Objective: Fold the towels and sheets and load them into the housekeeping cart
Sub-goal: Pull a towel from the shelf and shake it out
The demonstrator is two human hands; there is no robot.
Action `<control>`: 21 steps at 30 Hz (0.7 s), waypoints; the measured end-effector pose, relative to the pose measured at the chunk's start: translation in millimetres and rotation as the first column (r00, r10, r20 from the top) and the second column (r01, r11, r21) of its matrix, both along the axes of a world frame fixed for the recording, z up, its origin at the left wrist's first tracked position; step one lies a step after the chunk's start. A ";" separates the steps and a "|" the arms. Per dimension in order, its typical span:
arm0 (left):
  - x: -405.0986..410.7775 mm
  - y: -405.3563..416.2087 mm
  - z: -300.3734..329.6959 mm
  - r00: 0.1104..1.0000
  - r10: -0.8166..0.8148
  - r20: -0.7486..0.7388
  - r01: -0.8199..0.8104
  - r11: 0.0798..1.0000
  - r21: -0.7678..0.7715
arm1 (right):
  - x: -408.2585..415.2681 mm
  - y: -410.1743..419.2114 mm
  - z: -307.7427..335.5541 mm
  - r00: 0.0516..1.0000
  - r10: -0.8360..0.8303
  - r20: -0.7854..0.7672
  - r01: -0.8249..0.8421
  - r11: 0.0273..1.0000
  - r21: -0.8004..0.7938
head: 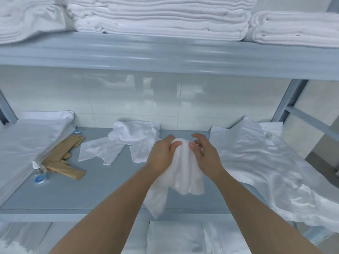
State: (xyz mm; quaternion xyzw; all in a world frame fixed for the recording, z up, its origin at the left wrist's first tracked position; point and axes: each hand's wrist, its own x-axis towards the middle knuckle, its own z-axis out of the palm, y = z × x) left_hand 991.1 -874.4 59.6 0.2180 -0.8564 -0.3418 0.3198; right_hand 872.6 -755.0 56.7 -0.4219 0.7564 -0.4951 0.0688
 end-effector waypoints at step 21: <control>36.5 4.5 19.2 0.974 -0.212 0.082 0.227 0.917 -0.327 | 6.5 -20.5 69.2 0.657 0.063 0.751 0.132 0.971 -0.197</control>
